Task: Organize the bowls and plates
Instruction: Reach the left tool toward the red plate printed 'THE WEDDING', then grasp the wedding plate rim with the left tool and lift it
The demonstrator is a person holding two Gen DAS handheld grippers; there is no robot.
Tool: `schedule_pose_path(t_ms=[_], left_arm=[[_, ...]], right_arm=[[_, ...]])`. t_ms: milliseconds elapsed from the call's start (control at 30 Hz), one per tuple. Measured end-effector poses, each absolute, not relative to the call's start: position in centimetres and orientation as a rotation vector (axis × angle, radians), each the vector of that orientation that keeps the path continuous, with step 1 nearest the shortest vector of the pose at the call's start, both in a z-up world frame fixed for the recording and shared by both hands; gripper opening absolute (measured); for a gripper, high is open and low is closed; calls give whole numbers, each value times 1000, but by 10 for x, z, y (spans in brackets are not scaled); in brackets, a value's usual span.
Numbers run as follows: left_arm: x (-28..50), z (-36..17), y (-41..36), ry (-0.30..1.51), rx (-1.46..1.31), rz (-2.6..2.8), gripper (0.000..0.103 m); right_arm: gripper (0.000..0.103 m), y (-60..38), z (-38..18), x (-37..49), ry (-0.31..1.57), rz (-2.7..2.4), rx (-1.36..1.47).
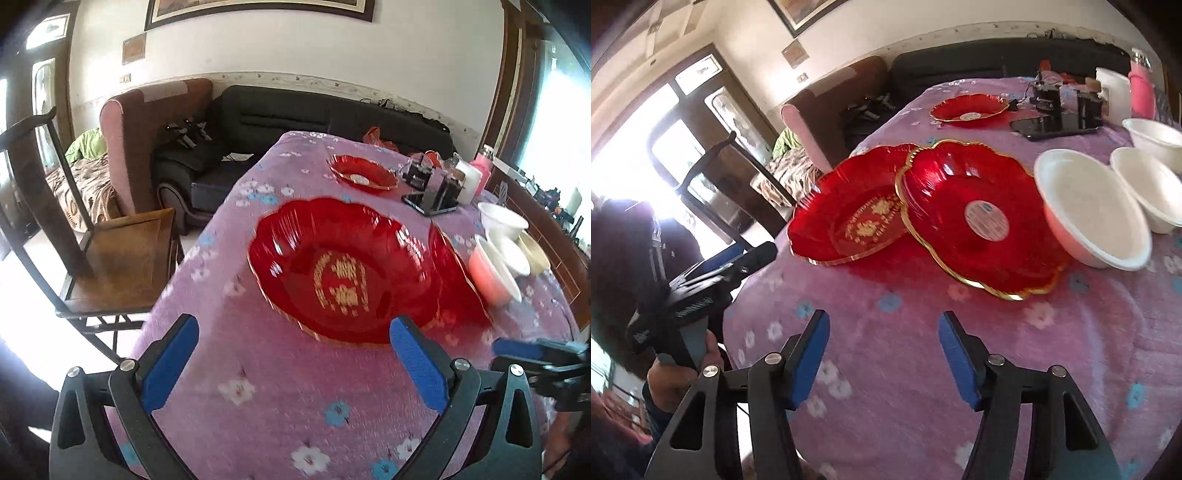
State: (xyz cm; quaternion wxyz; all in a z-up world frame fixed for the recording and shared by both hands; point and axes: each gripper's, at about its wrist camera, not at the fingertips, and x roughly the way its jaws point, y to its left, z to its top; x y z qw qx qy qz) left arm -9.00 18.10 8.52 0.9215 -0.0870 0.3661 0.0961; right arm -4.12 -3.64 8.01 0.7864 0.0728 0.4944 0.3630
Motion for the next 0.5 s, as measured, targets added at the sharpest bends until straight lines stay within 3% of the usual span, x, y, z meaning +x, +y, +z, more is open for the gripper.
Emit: schedule_pose_path(t_ms=[67, 133, 300, 500], left_arm=[[-79, 87, 189, 763, -172, 200, 103], [-61, 85, 196, 785, -177, 179, 101], [-25, 70, 221, 845, -275, 131, 84], [5, 61, 238, 879, -323, 107, 84]], right_arm=[[47, -29, 74, -31, 1093, 767, 202], [42, -22, 69, -26, 1106, 752, 235], [42, -12, 63, -15, 1103, 701, 294], [42, -12, 52, 0, 1145, 640, 373]])
